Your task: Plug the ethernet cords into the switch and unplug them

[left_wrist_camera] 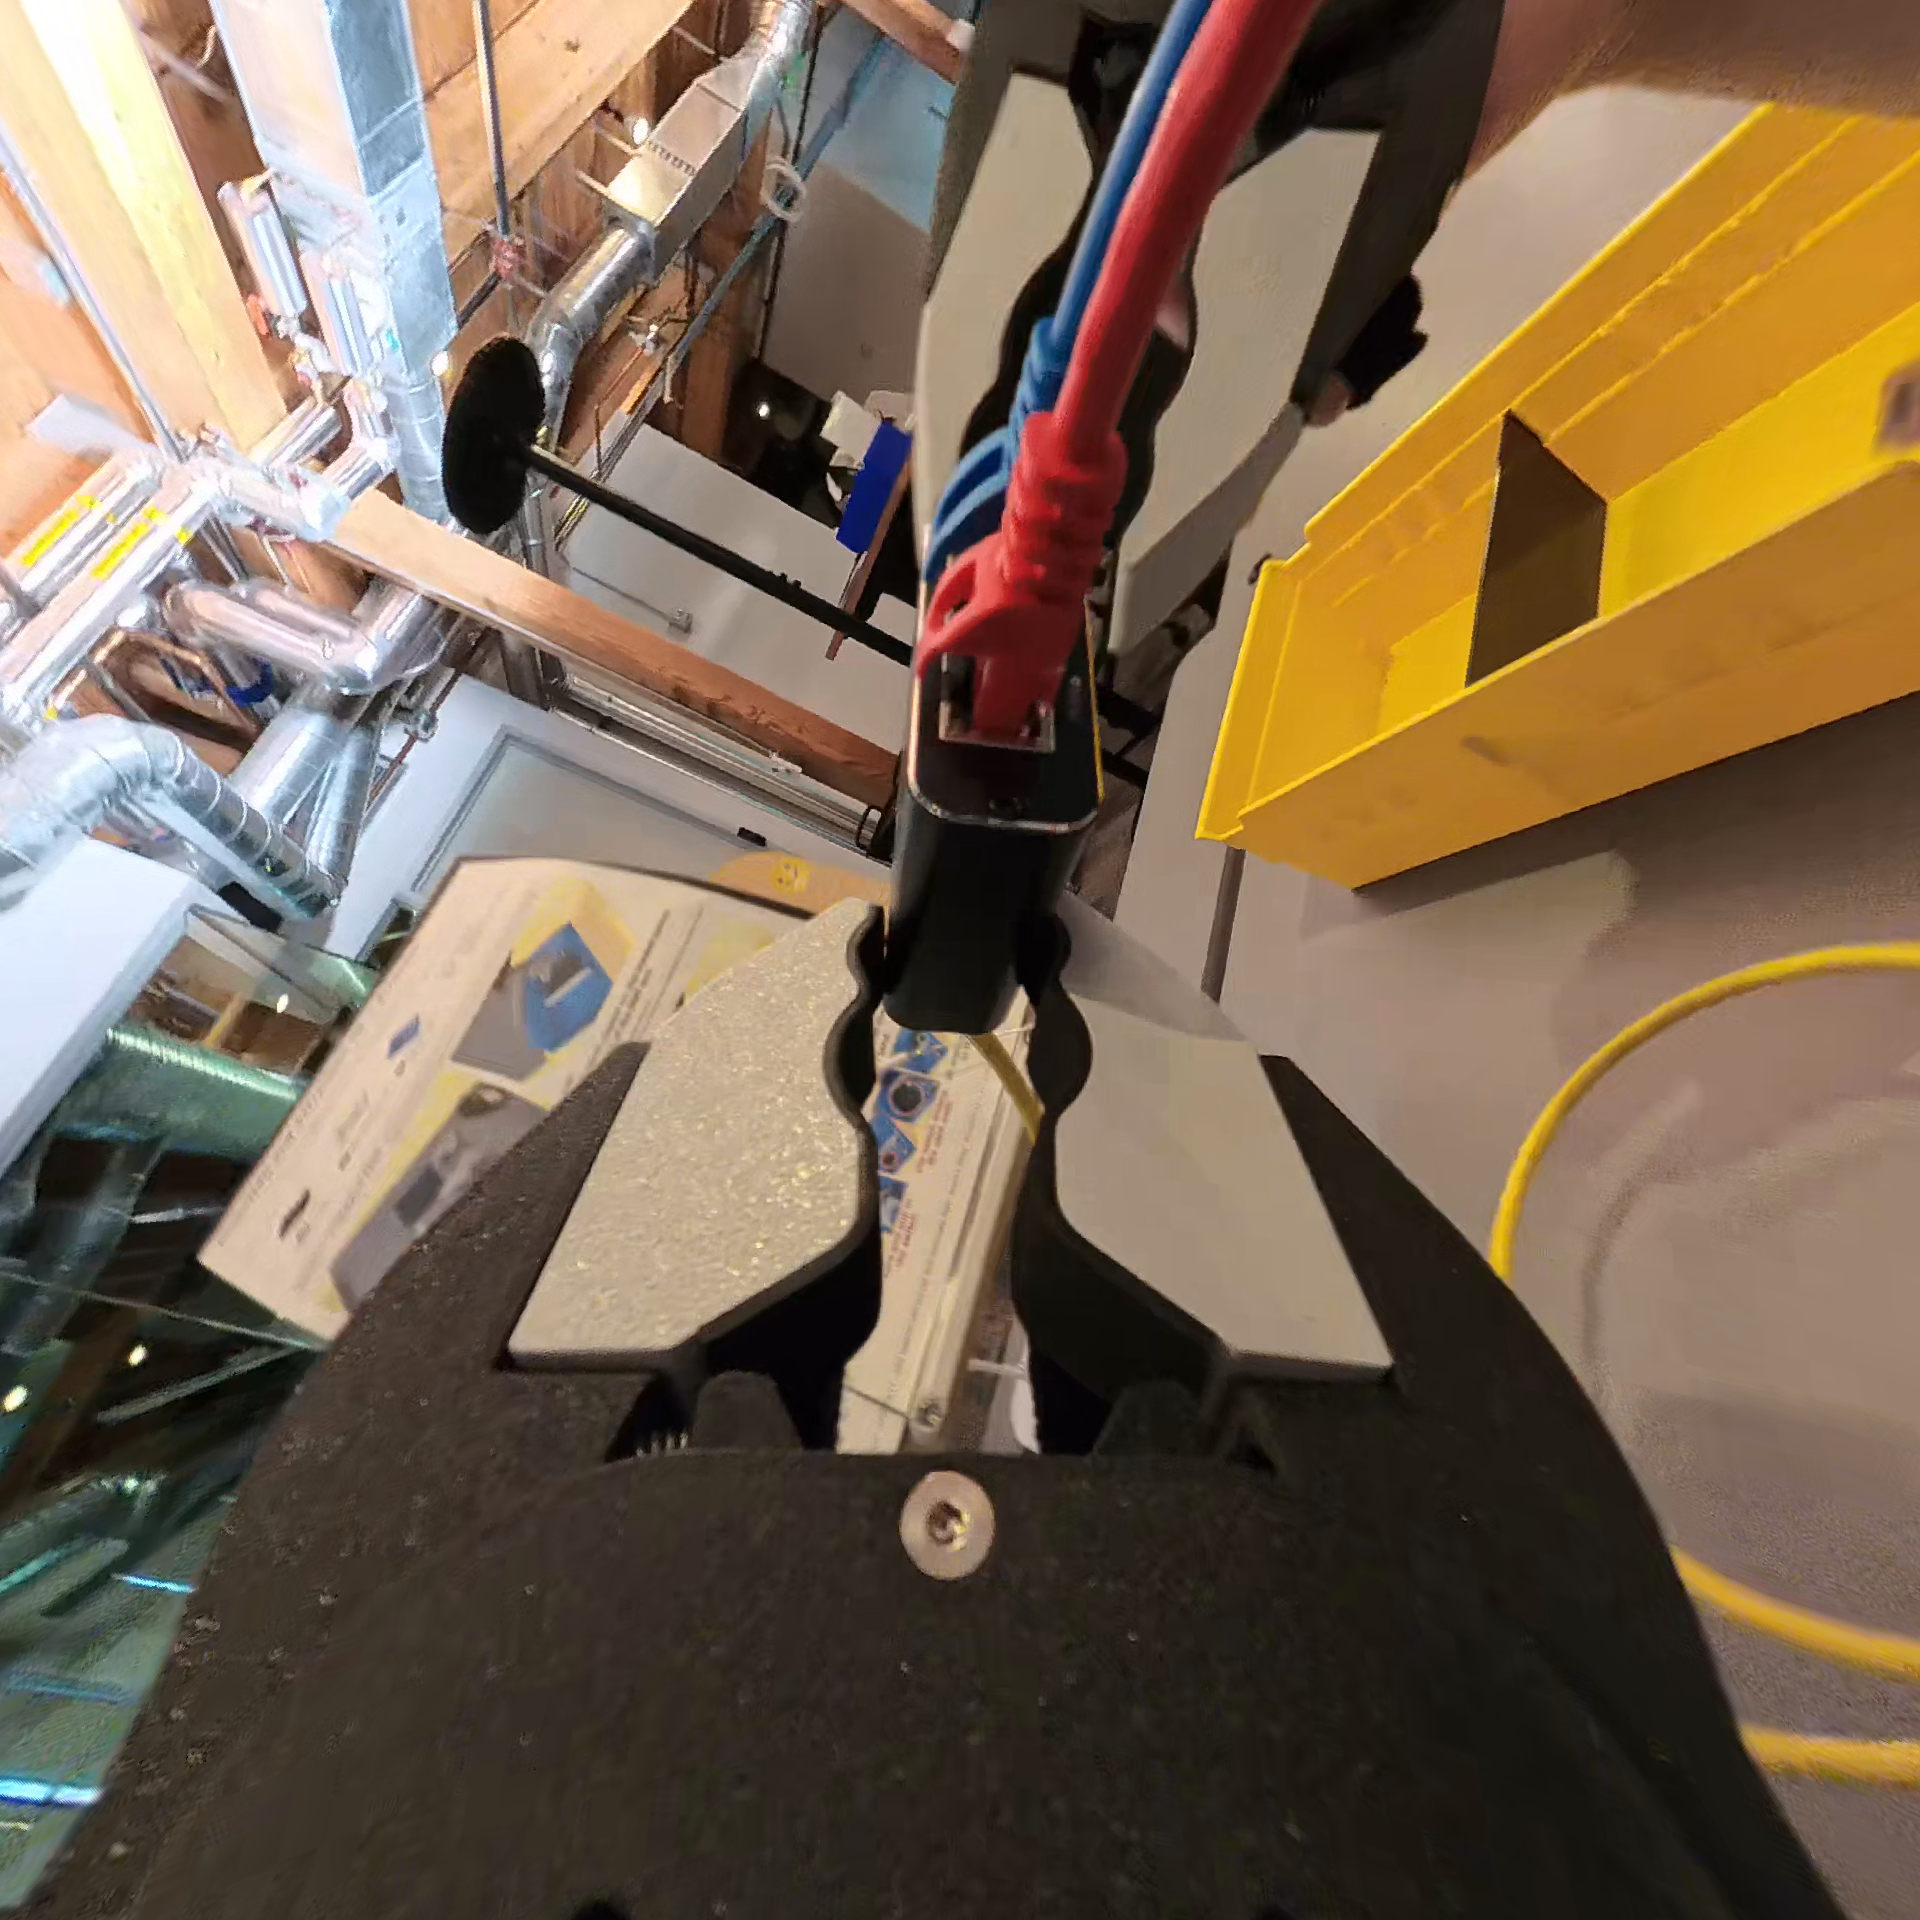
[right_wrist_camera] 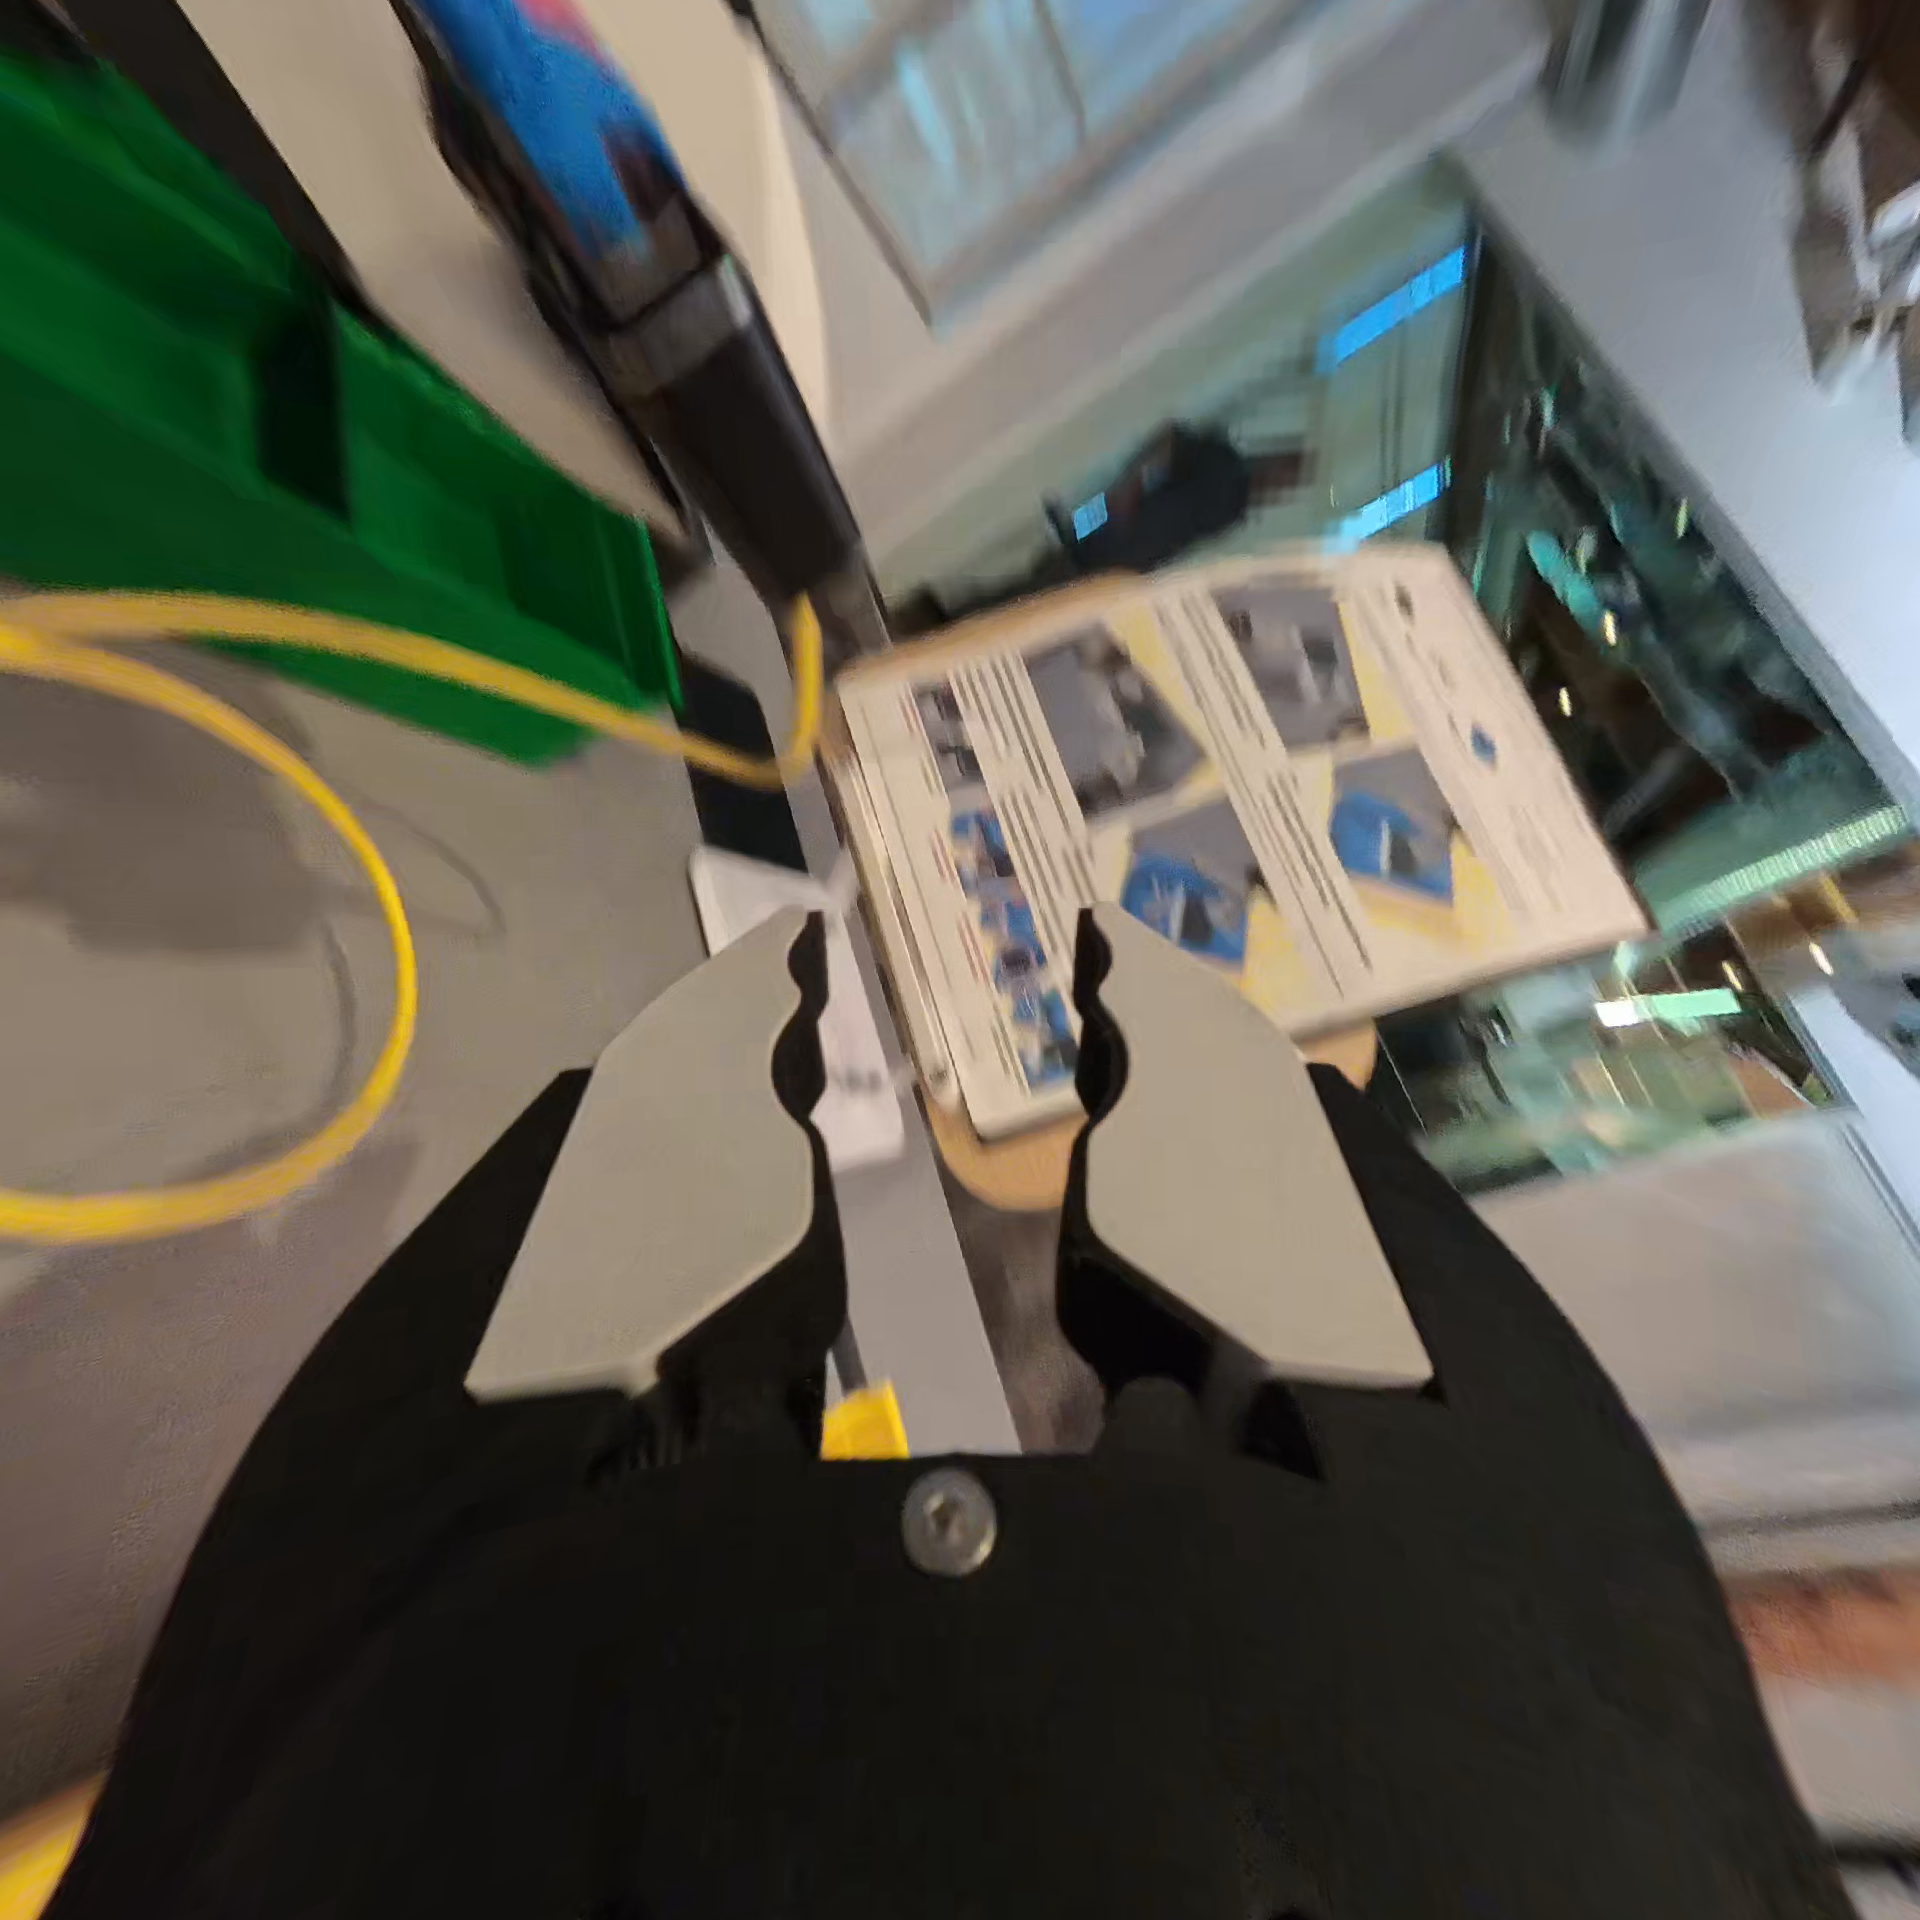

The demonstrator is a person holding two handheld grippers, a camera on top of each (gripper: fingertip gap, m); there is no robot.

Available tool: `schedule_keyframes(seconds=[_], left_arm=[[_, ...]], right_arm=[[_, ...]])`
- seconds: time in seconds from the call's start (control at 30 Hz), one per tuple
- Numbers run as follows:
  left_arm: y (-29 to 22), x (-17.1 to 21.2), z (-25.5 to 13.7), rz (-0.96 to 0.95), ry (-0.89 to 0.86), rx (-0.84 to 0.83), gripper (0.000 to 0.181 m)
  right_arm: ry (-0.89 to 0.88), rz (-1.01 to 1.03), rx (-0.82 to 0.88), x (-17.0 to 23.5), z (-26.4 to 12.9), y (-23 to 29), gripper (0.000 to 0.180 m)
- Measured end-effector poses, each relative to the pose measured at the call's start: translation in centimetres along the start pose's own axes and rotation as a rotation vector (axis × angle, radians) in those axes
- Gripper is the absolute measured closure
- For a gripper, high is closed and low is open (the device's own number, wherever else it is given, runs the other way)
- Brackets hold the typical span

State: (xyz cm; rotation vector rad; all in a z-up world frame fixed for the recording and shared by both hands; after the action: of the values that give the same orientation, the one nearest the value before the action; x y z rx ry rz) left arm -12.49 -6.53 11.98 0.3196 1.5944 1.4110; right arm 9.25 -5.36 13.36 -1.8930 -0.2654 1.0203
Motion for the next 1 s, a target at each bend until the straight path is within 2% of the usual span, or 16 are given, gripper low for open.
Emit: schedule_keyframes(seconds=[0.03, 0.1, 0.17, 0.27, 0.33, 0.43, 0.63, 0.7, 0.77, 0.87, 1.0], left_arm=[[-0.1, 0.7, -0.2, -0.019, -0.012, -0.013, 0.156], [0.2, 1.7, -0.2, -0.044, -0.005, -0.003, 0.156], [0.4, 2.1, -0.3, -0.065, -0.006, 0.004, 0.156], [0.3, 2.4, -0.3, -0.056, -0.008, 0.042, 0.156], [0.2, 2.6, -0.2, -0.026, 0.020, 0.054, 0.156], [-0.4, 2.9, 0.0, -0.011, 0.034, 0.093, 0.156], [-1.9, 3.2, 0.5, 0.099, 0.077, 0.138, 0.155], [-1.9, 3.1, 0.7, 0.086, 0.048, 0.097, 0.154], [-1.7, 2.8, 0.6, 0.046, -0.011, 0.043, 0.138], [-1.5, 1.5, 0.1, 0.017, -0.108, -0.001, 0.123], [-2.0, -0.2, -0.3, 0.055, -0.158, -0.007, 0.122]], right_arm=[[0.070, 0.013, 0.011, 1.1, -0.1, -0.2, 0.133], [0.043, 0.082, 0.002, 2.2, -0.2, -0.6, 0.136], [-0.086, 0.091, -0.030, 0.7, 0.2, -0.3, 0.137], [-0.225, -0.053, -0.076, -3.4, 2.2, 1.7, 0.130], [-0.170, -0.131, -0.054, -4.7, 3.7, 2.8, 0.124], [-0.107, -0.205, -0.064, -5.3, 5.2, 4.0, 0.125], [0.117, -0.374, -0.059, -4.7, 6.8, 5.3, 0.153], [0.114, -0.395, -0.036, -4.7, 6.5, 5.1, 0.153], [0.090, -0.420, -0.042, -4.7, 5.9, 5.0, 0.153], [0.099, -0.414, -0.037, -4.5, 5.2, 4.5, 0.153], [0.045, -0.378, -0.065, -4.0, 4.9, 4.3, 0.153]])
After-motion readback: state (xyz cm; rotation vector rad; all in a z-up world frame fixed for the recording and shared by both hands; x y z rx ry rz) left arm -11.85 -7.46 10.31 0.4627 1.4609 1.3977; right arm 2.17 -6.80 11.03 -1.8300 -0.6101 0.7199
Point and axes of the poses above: each gripper's, where its closed fingertips meet, z out along the fingers, x out of its underside, y = z × x across the jaws, the point moved 9 cm from there along -z, back along the fingers, and after that the axes turned 8 degrees about -x, right-handed, at the moved point
